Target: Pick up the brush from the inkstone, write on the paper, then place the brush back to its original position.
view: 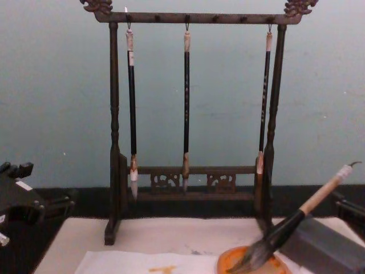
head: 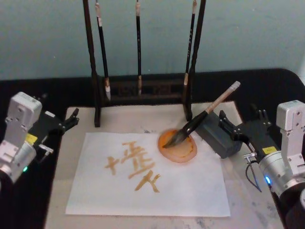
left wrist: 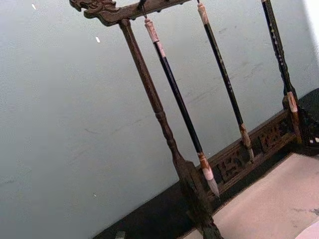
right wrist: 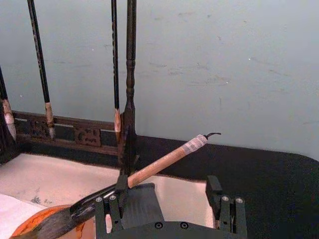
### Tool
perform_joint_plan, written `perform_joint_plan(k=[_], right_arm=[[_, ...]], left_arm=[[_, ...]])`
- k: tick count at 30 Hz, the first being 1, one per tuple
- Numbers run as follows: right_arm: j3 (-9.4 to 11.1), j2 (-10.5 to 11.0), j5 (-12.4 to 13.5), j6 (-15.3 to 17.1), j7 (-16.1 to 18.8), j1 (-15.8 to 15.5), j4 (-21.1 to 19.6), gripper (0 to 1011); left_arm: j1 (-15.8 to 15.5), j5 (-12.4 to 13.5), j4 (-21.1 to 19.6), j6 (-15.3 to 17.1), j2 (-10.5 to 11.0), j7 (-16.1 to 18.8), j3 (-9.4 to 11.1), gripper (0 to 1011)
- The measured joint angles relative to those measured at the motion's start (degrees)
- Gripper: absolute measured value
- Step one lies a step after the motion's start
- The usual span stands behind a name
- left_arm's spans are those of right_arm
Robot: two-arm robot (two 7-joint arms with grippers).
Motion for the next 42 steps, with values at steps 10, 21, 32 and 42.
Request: perform_joint_plan(k=[10, 21, 32, 42], right_arm=[[-0.1, 0.0, 0.0, 0.0, -0.1, 0.1, 0.1, 1000], [-0.1, -0.1, -0.1, -0.1, -0.2, 0.1, 0.2, 1000], [-0.1, -0.1, -0.1, -0.1, -0.2, 0.1, 0.2, 1000], [-0.1, -0.1, -0.1, -0.1, -0.1, 0.1, 0.2, 1000]], left_arm=[[0.0, 0.0, 0.0, 0.0, 0.0, 0.0, 0.0, 1009], [0.0, 0.0, 0.0, 0.0, 0.0, 0.0, 0.0, 1010], [0.0, 0.0, 0.0, 0.0, 0.0, 0.0, 0.0, 1010], [0.0, 0.0, 0.0, 0.0, 0.0, 0.0, 0.0, 1010]])
